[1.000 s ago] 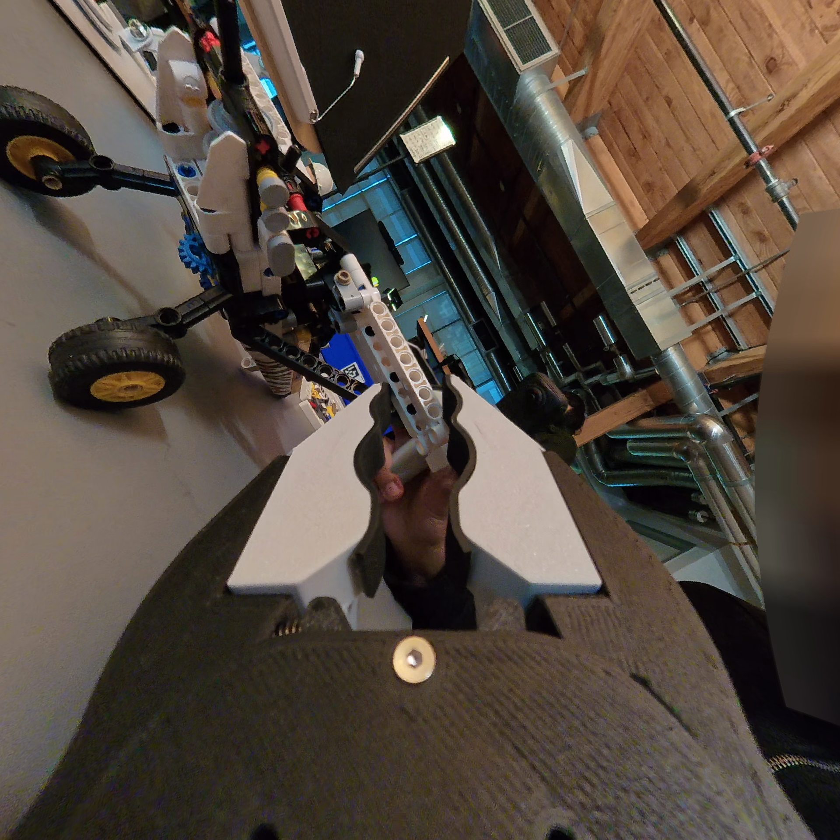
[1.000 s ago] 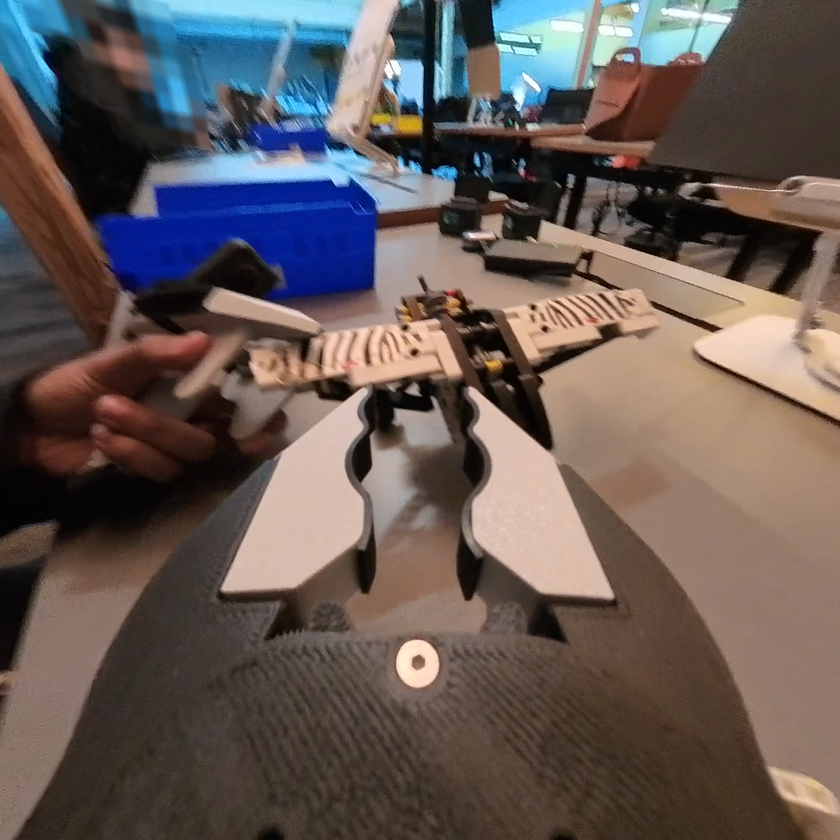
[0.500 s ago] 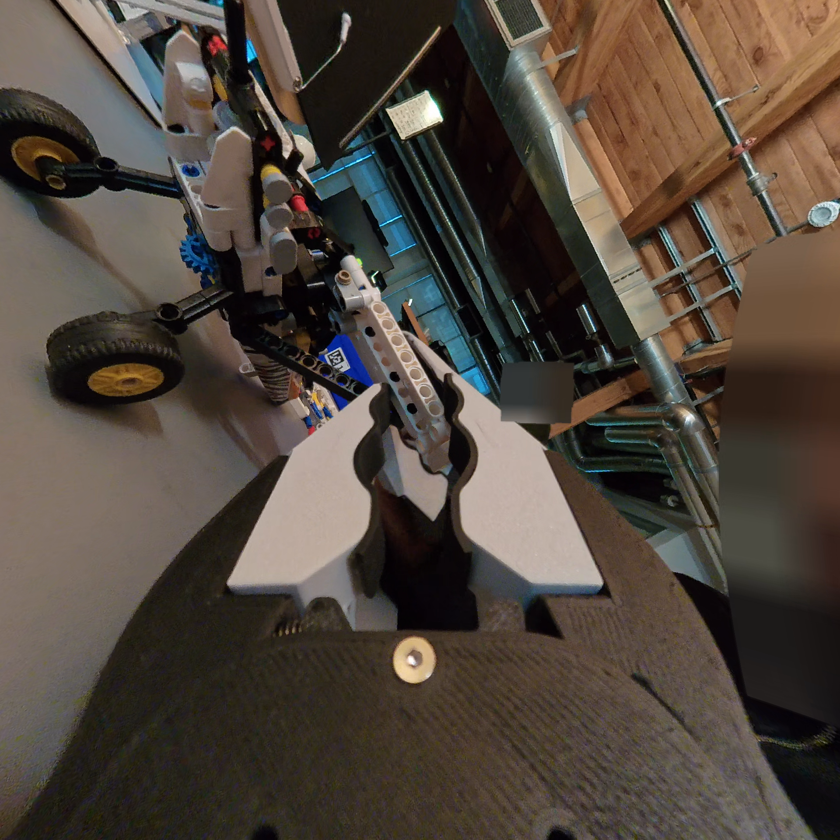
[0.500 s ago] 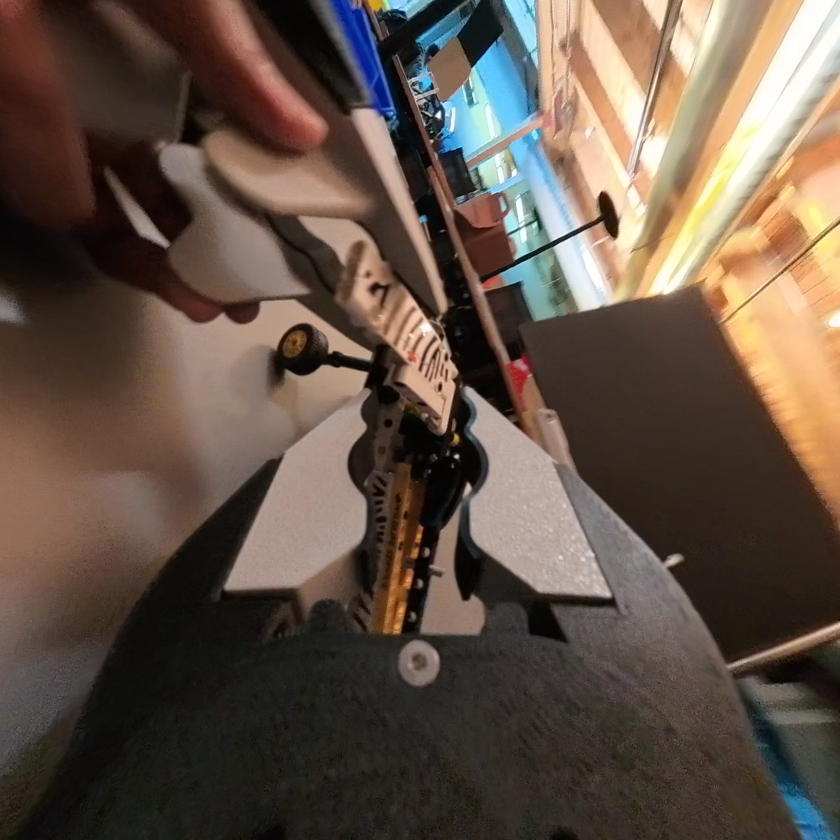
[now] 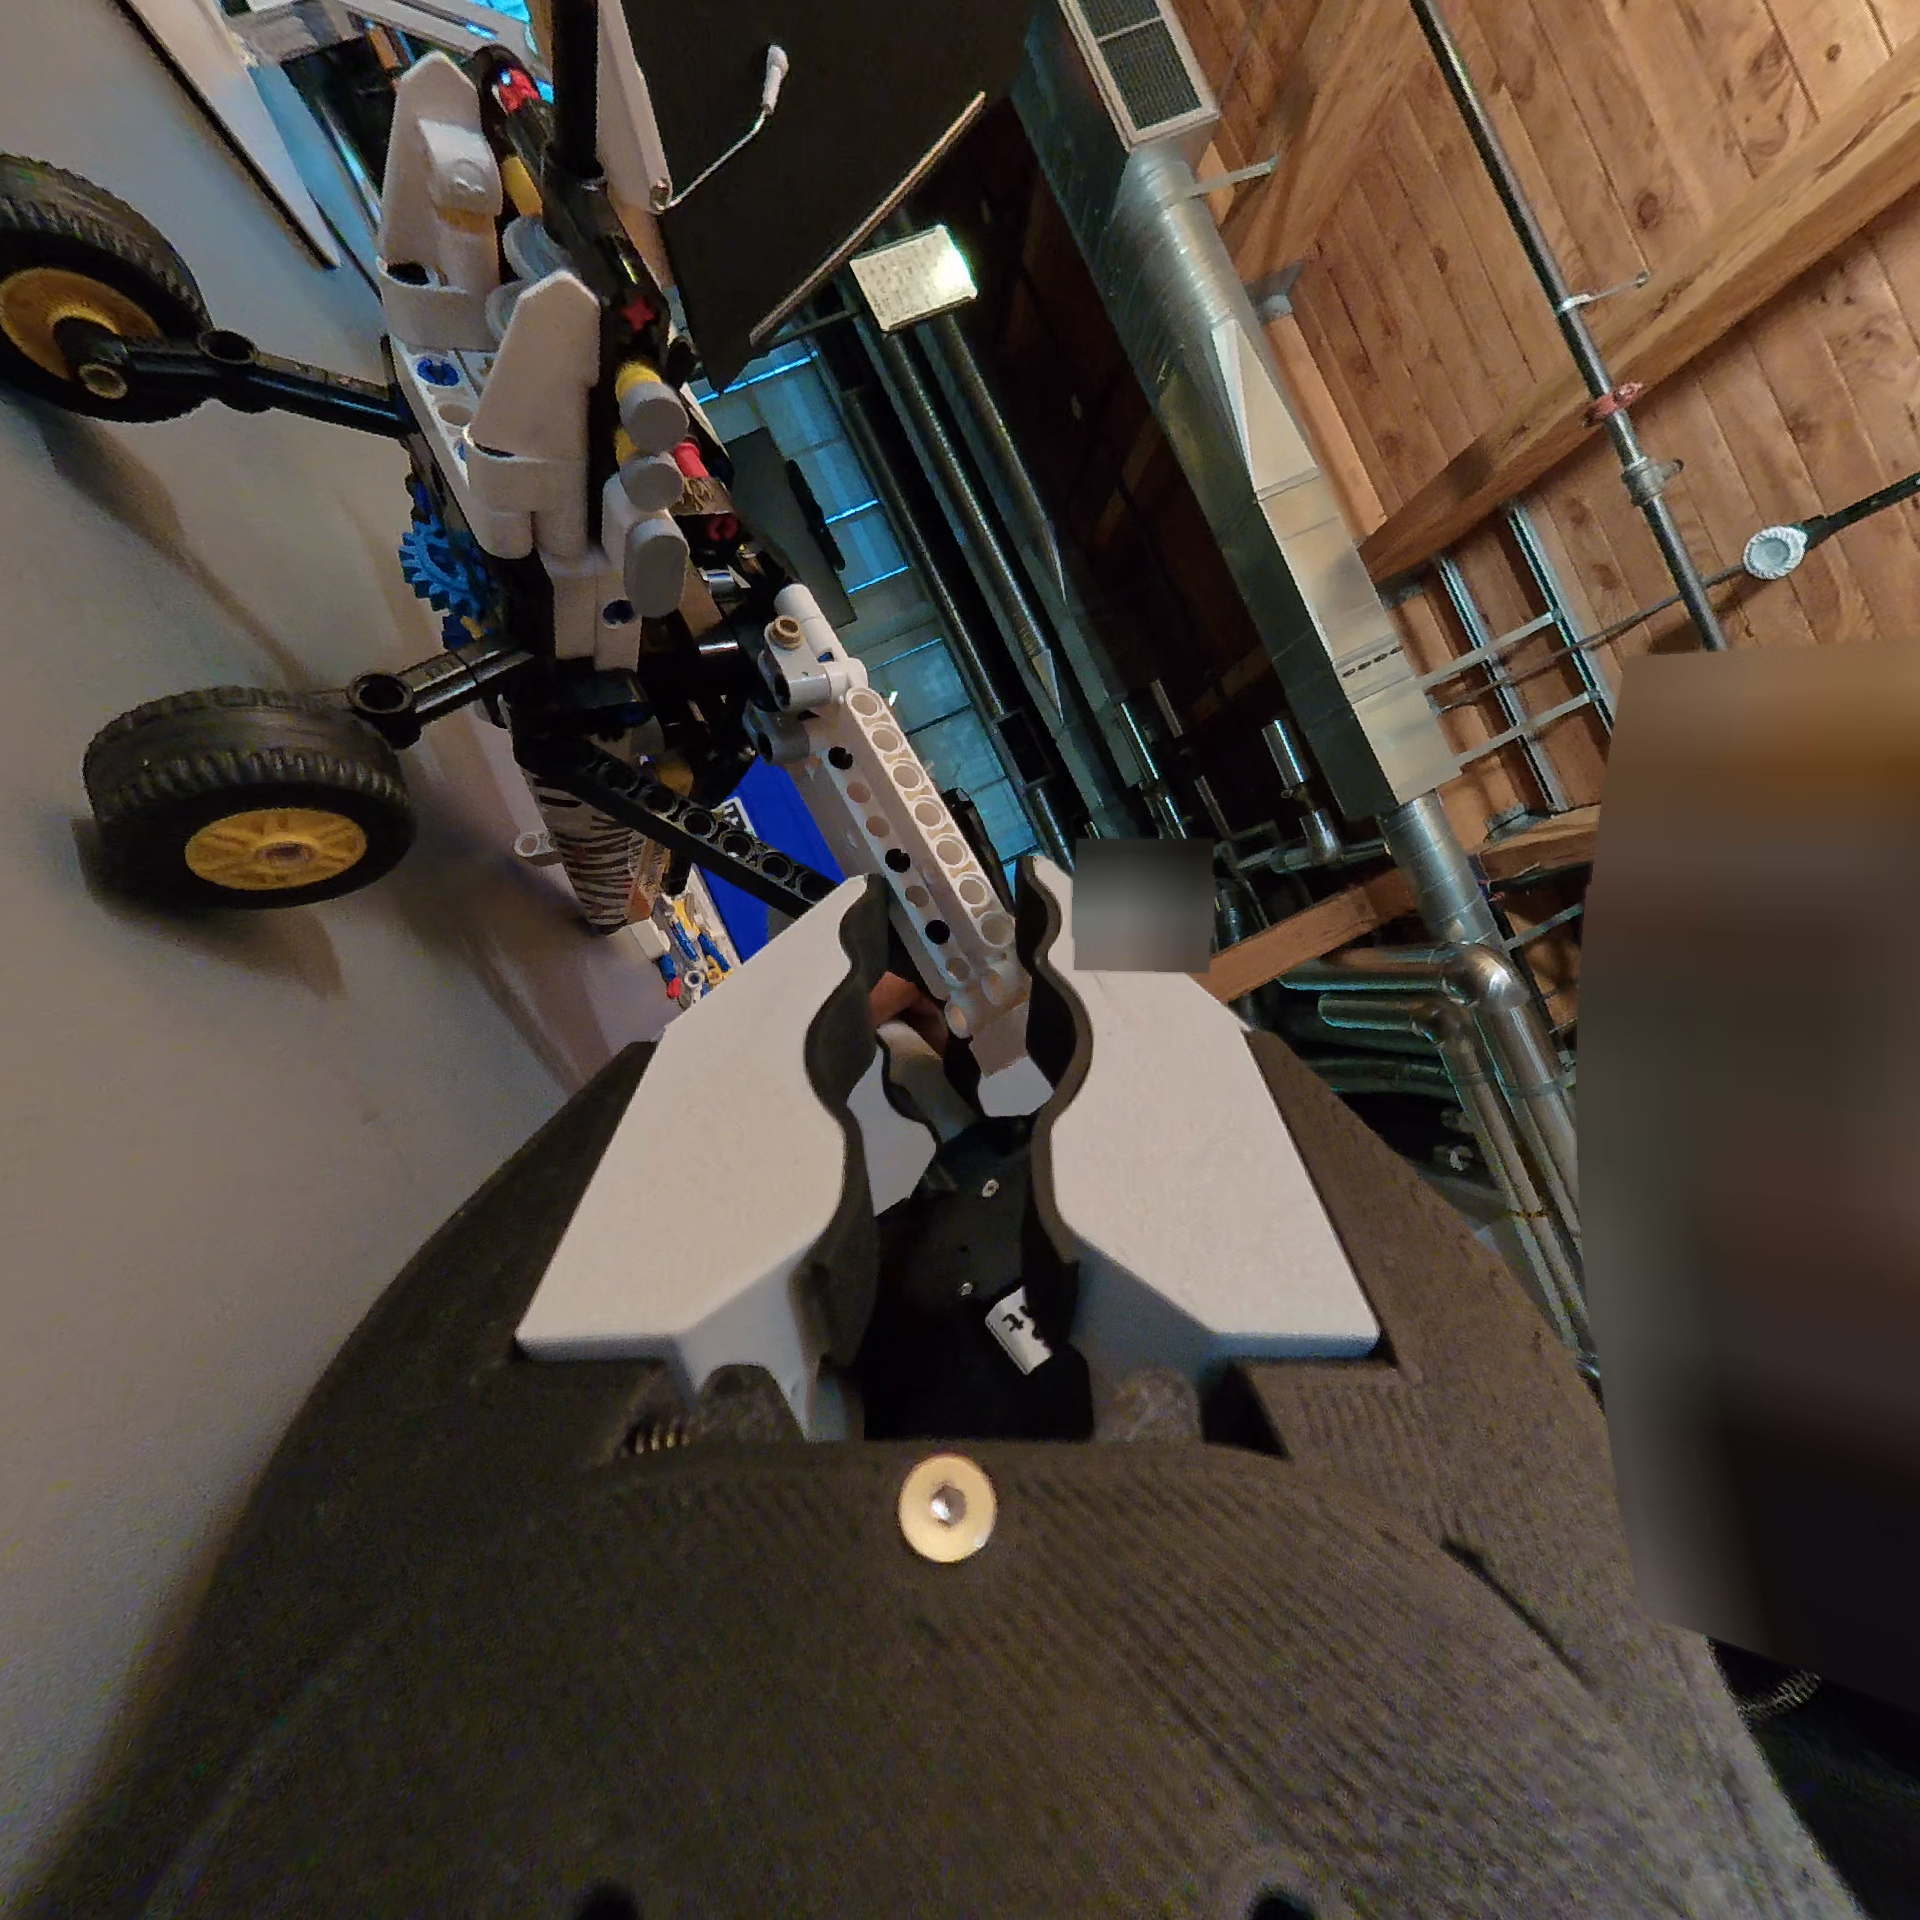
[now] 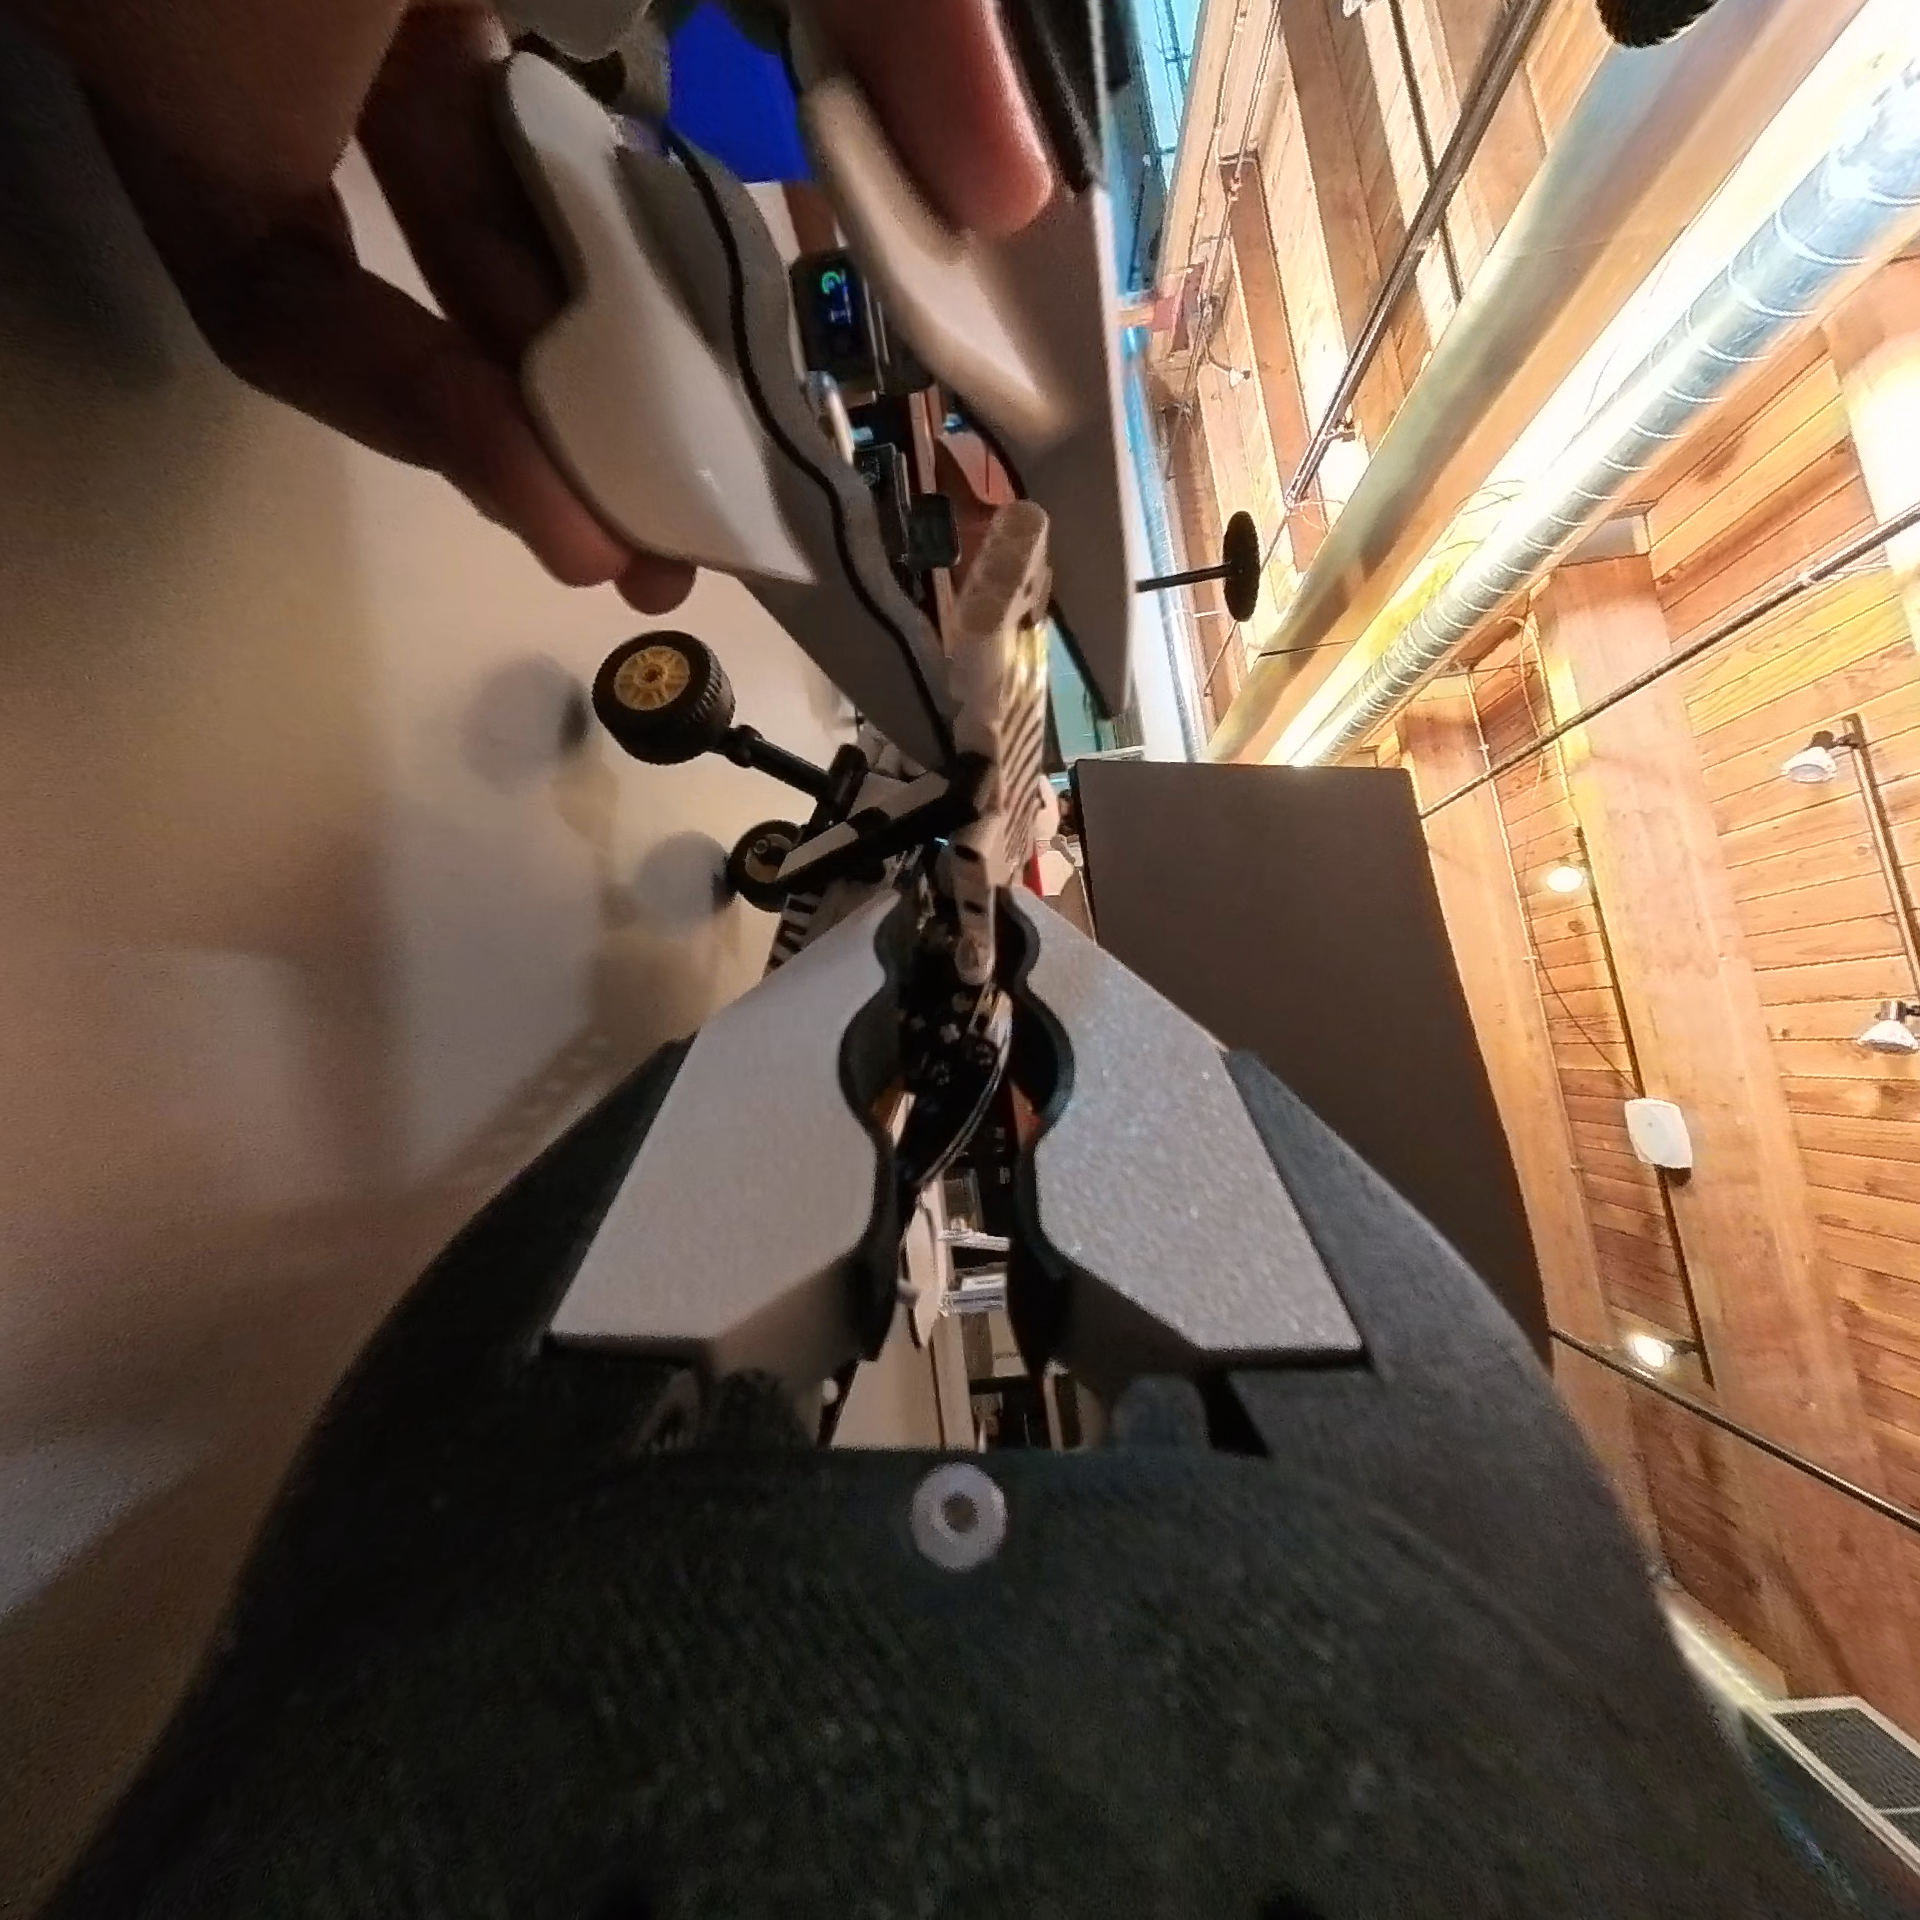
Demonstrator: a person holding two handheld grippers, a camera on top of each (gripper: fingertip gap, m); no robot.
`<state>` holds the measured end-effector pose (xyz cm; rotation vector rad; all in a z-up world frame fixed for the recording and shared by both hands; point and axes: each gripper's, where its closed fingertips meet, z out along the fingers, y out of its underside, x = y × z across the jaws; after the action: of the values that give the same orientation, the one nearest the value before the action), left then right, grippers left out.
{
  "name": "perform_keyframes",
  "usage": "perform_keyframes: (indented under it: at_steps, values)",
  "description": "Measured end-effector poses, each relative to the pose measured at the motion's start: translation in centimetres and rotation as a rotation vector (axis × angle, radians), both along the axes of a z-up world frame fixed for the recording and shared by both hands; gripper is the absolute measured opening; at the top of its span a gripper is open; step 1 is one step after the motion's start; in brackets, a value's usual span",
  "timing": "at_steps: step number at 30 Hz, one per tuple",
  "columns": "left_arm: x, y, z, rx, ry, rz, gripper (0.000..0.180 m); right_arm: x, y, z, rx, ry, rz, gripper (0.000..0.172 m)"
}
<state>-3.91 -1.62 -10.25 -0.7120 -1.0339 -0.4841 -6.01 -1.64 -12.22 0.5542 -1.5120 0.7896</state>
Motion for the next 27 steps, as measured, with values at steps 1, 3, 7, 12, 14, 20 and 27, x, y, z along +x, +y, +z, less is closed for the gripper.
perform_keyframes:
  at_steps: [1,3,7,12,14,20,27]
  values:
    - [0.0,0.1,0.0,-0.005,0.001,-0.003,0.022,-0.1,-0.1,0.1,-0.005,-0.002,0.0,0.012]
    - [0.1,0.3,-0.1,-0.017,0.004,-0.012,0.022,-0.5,-0.1,0.1,-0.003,0.004,-0.016,0.012]
    - [0.3,0.7,-0.1,-0.04,0.011,-0.026,0.021,-0.7,-0.3,0.4,-0.021,-0.001,-0.01,0.011]
    - [0.4,0.8,0.0,-0.044,0.024,-0.026,0.021,-0.5,-0.4,0.6,-0.021,-0.034,-0.017,0.01]
    - [0.3,0.5,0.1,-0.034,0.024,-0.016,0.024,-0.4,-0.3,0.7,-0.018,-0.019,-0.017,0.01]
    - [-1.6,0.2,-0.9,-0.087,-0.057,-0.08,0.029,0.1,-0.1,0.2,0.027,0.029,0.017,0.011]
    - [-2.0,2.2,-1.3,-0.223,-0.031,-0.189,0.023,-0.1,0.1,0.2,0.051,0.059,0.005,0.01]
